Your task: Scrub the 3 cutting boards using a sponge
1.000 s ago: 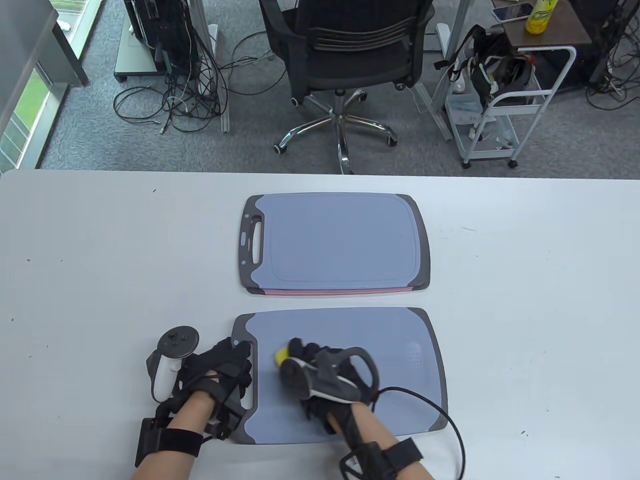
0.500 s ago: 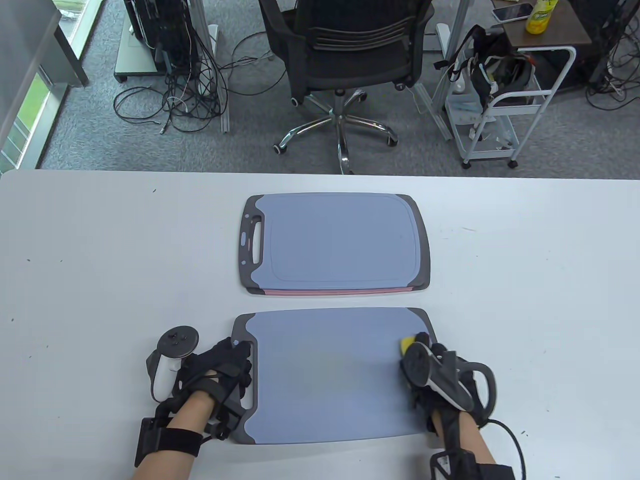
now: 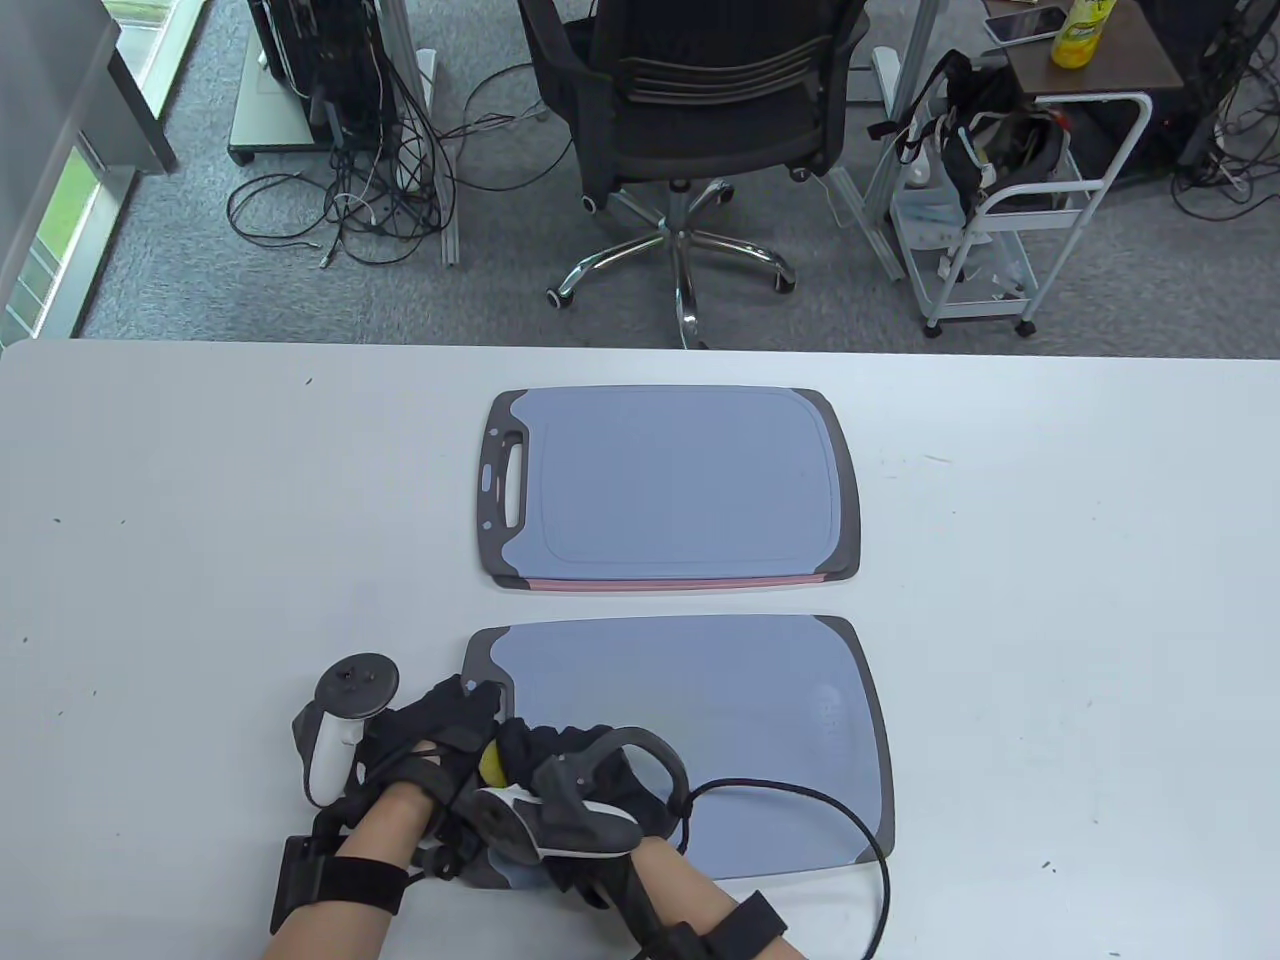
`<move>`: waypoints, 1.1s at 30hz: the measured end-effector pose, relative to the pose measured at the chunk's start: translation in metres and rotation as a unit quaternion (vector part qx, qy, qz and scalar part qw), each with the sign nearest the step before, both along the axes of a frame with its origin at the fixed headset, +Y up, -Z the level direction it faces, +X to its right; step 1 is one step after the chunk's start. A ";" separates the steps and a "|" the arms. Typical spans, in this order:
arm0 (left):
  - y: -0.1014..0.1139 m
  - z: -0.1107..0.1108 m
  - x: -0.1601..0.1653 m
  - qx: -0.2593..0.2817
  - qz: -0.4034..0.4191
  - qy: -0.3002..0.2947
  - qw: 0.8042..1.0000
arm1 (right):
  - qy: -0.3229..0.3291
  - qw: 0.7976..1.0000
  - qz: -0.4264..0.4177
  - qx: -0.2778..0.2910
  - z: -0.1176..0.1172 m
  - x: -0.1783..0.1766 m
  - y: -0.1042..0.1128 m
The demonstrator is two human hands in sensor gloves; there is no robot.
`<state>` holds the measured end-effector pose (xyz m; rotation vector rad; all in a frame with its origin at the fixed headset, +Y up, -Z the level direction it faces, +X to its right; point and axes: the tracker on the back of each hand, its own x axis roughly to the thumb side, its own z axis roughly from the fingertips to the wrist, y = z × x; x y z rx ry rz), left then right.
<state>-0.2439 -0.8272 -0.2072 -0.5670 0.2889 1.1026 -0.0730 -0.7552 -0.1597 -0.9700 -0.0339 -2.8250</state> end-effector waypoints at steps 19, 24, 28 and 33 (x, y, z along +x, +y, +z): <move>-0.001 0.003 0.002 -0.008 0.015 0.021 1.000 | -0.253 0.966 -0.050 -0.032 -0.042 0.187 -0.014; -0.002 0.006 0.001 -0.008 0.027 0.027 0.999 | -0.024 1.000 -0.003 -0.001 -0.004 0.032 -0.007; -0.003 0.004 0.000 -0.013 0.036 0.031 0.999 | 0.021 1.000 0.017 0.015 0.010 -0.003 -0.006; -0.003 0.002 0.000 -0.013 0.039 0.023 0.999 | -0.103 0.994 -0.023 -0.020 -0.017 0.093 -0.011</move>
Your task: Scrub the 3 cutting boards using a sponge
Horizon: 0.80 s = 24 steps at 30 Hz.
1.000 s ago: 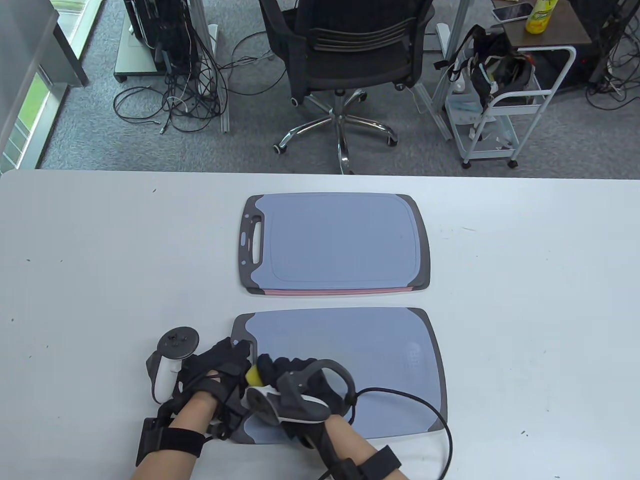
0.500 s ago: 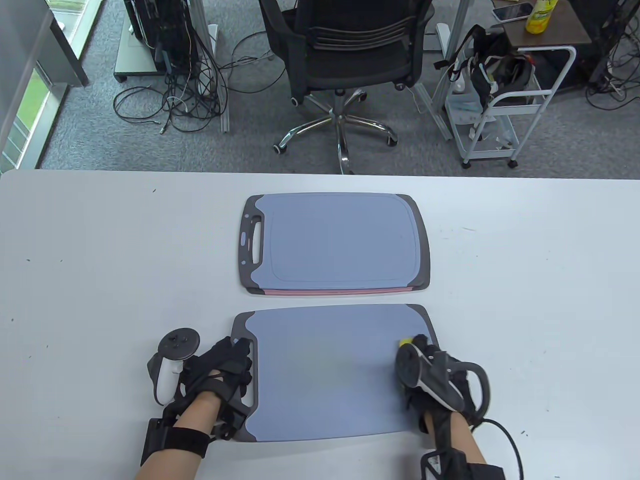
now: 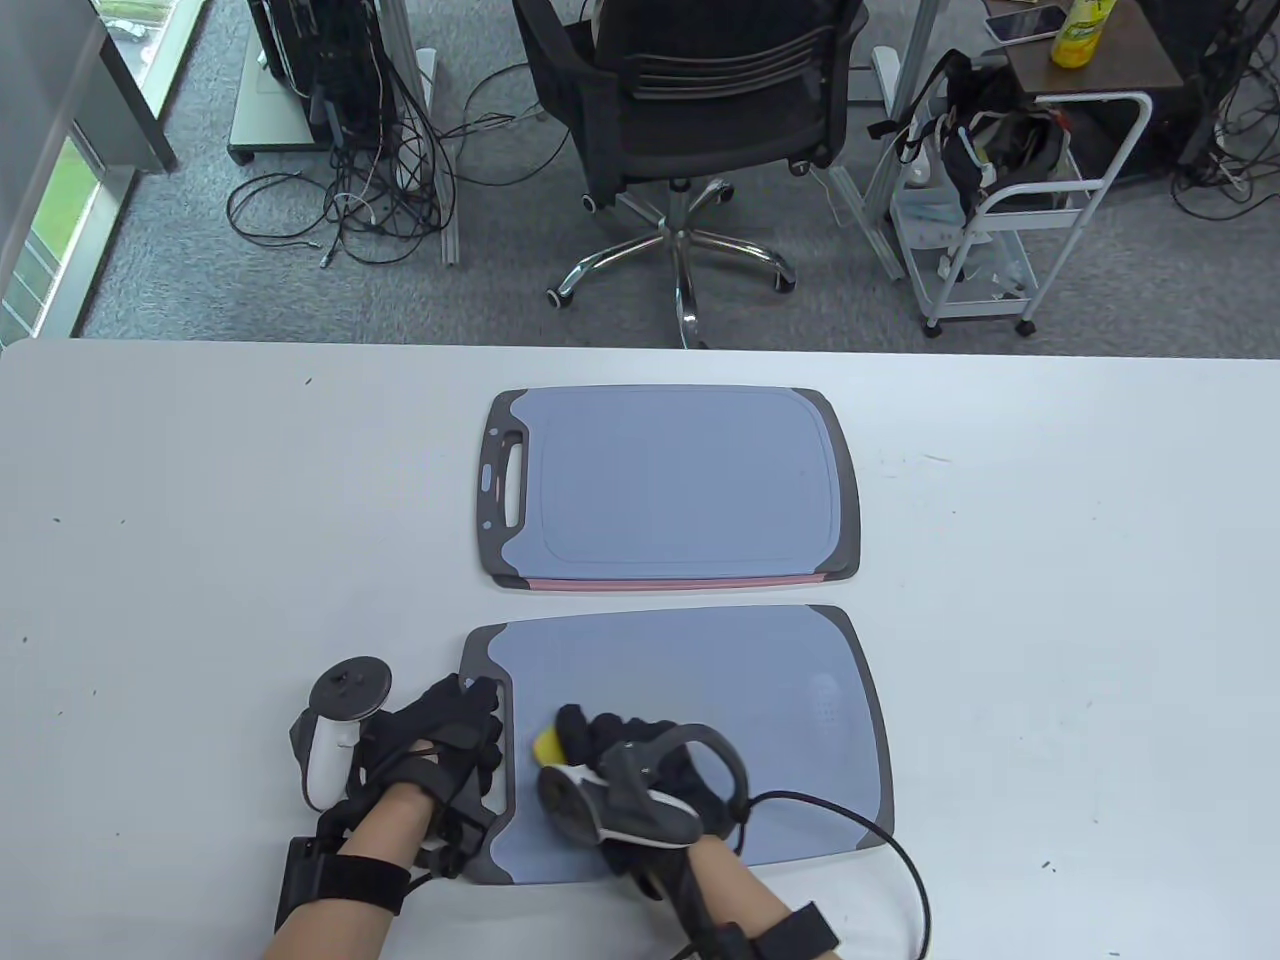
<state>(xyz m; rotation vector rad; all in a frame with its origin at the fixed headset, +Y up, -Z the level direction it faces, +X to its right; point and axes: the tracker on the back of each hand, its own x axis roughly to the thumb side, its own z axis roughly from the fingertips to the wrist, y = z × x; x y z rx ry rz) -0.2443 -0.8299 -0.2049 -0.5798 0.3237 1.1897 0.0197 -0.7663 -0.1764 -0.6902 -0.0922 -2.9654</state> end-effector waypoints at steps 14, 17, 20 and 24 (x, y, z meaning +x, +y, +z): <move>0.000 0.000 0.002 0.005 -0.014 -0.004 1.000 | -0.128 0.992 0.005 -0.017 -0.006 0.125 -0.009; 0.000 0.000 0.002 0.005 -0.013 -0.004 1.000 | -0.013 1.000 -0.012 -0.002 0.003 0.037 -0.004; 0.000 0.000 0.002 0.002 -0.005 -0.004 1.000 | 0.126 0.992 -0.012 0.007 0.028 -0.058 0.000; -0.001 0.000 0.001 -0.003 0.008 -0.007 1.000 | 0.165 0.986 0.012 0.025 0.043 -0.094 0.002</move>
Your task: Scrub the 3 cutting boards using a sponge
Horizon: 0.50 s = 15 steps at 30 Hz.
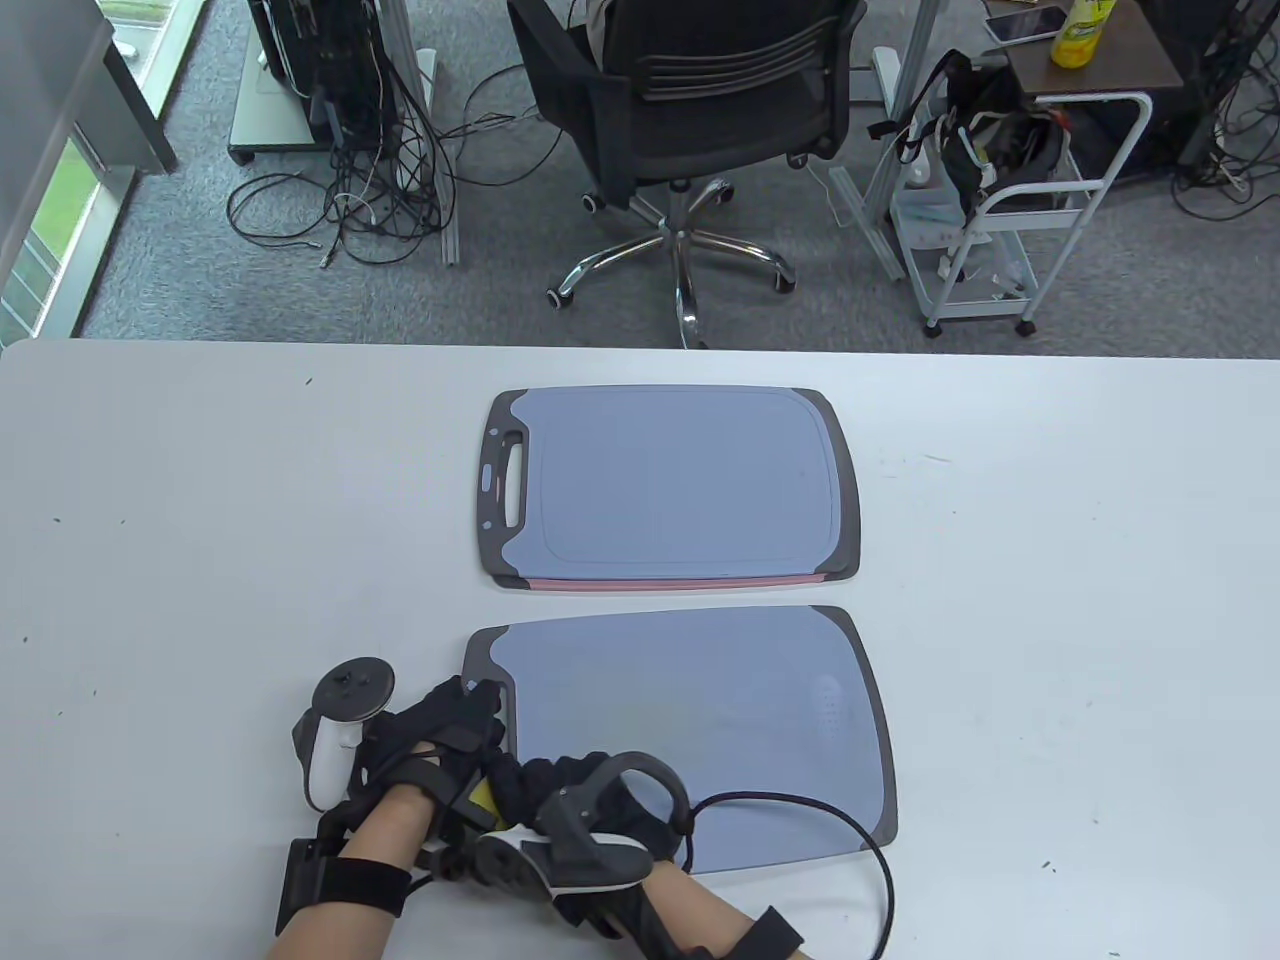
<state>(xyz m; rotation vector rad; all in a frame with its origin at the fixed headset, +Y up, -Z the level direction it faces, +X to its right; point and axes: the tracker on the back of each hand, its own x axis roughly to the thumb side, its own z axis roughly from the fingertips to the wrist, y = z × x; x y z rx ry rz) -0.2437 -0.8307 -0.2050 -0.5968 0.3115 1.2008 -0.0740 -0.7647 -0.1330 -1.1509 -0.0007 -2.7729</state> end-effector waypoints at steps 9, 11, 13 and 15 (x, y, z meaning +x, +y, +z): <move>0.000 -0.002 -0.001 0.000 -0.003 -0.007 1.000 | -0.308 0.951 -0.003 -0.031 -0.038 0.224 -0.012; 0.001 -0.001 0.000 0.004 -0.015 -0.004 1.000 | -0.385 0.922 -0.007 -0.046 -0.032 0.279 -0.015; 0.001 -0.002 0.000 0.005 -0.016 -0.006 1.000 | -0.413 0.909 -0.015 -0.047 -0.029 0.301 -0.014; 0.001 -0.002 0.000 0.003 -0.012 -0.008 1.000 | -0.394 0.918 -0.010 -0.052 -0.030 0.294 -0.013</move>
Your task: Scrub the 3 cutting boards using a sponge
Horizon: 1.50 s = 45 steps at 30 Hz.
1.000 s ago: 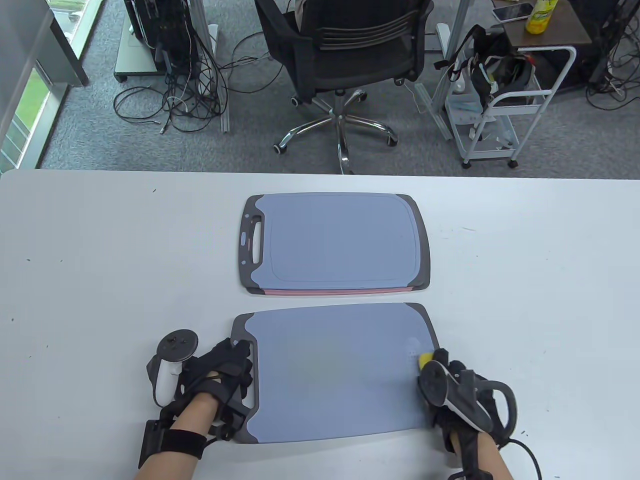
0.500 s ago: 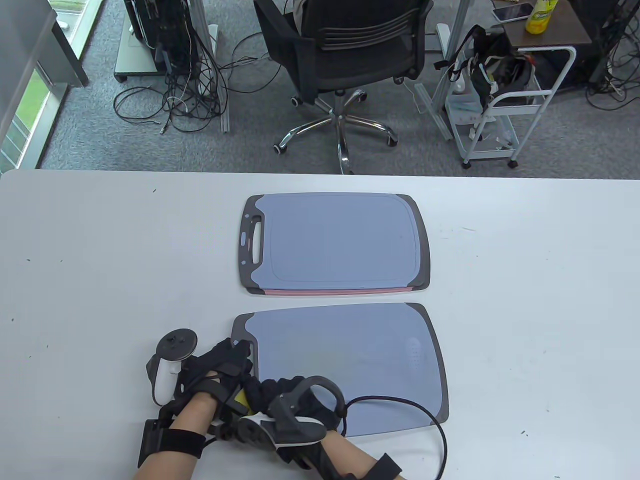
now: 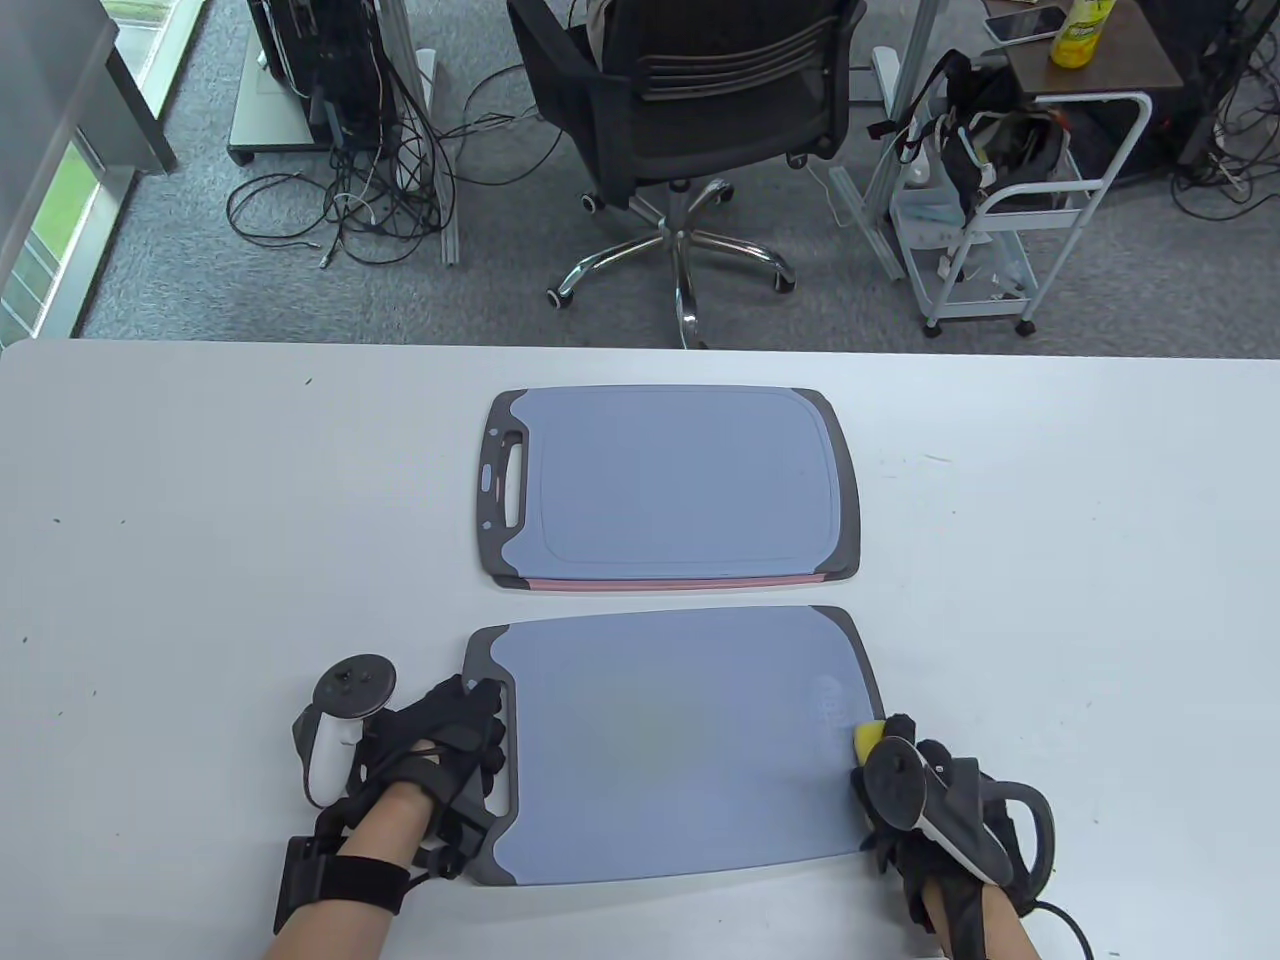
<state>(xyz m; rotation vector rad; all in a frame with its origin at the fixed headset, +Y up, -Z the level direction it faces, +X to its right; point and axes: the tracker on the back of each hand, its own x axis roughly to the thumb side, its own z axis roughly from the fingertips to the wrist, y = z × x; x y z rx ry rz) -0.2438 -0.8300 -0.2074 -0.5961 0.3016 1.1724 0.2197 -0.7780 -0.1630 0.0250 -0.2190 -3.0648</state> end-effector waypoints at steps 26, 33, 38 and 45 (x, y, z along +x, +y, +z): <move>0.000 0.001 0.000 0.003 -0.001 -0.002 1.000 | 0.015 0.999 0.028 0.001 0.010 -0.011 -0.001; 0.000 0.001 0.000 0.005 -0.006 -0.001 1.000 | 0.138 0.990 0.020 0.032 0.003 -0.075 0.002; 0.000 0.001 0.001 0.003 -0.003 -0.001 1.000 | 0.339 0.940 0.000 0.037 0.022 -0.231 0.010; 0.000 0.001 0.000 -0.003 0.009 -0.004 1.000 | 0.405 0.913 0.002 0.039 0.032 -0.279 0.014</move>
